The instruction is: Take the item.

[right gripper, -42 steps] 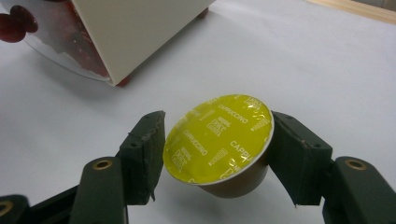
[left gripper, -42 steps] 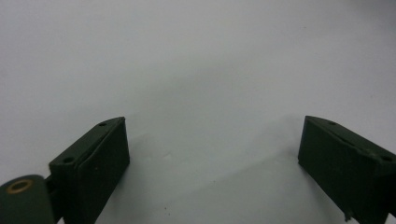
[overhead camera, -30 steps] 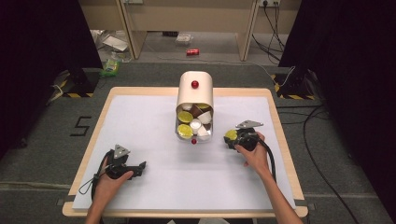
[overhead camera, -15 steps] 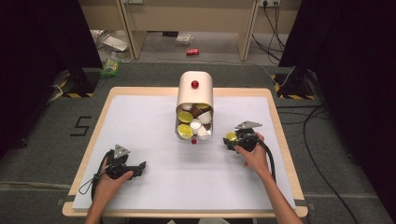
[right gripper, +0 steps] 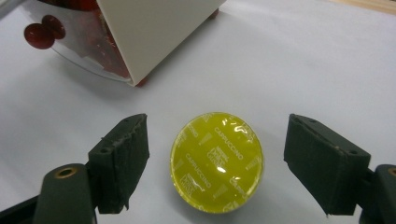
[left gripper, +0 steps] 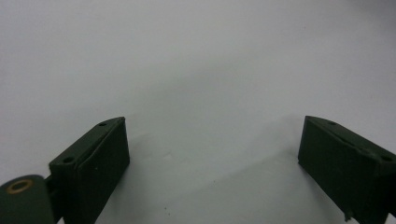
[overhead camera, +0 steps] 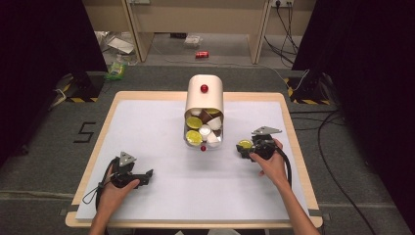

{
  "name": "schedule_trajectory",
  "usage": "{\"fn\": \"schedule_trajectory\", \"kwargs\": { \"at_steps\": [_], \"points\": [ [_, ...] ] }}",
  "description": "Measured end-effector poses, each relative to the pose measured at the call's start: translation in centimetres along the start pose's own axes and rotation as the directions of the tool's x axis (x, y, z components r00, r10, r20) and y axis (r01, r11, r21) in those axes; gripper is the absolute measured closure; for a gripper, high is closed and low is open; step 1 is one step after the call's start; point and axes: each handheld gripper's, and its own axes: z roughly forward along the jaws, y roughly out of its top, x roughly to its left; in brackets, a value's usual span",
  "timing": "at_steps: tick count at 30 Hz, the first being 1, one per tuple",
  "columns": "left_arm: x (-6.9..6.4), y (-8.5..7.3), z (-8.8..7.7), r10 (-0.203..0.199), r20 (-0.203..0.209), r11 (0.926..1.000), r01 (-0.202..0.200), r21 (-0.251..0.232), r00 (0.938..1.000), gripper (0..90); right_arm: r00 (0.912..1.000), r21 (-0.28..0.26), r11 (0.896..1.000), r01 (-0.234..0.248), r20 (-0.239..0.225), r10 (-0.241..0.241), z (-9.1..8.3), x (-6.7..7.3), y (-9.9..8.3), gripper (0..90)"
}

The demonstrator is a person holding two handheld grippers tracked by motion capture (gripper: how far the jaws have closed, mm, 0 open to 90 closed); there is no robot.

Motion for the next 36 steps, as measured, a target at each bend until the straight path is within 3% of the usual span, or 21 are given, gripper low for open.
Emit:
{"fn": "schedule_trajectory", "kwargs": {
  "at_steps": [15, 36],
  "points": [
    [0.0, 0.0, 0.0, 0.0, -0.001, 1.0, 0.0, 0.0, 1.0, 8.2, 0.9996, 0.007, 1.0, -0.023, 0.014, 0.022, -2.8, -0.8, -2.5, 20.0],
    [0.0, 0.0, 0.0, 0.0, -0.001, 1.0, 0.0, 0.0, 1.0, 8.2, 0.9999, 0.014, 1.0, -0.013, 0.009, 0.013, -4.3, -0.2, -4.6, 19.9]
  ]
}}
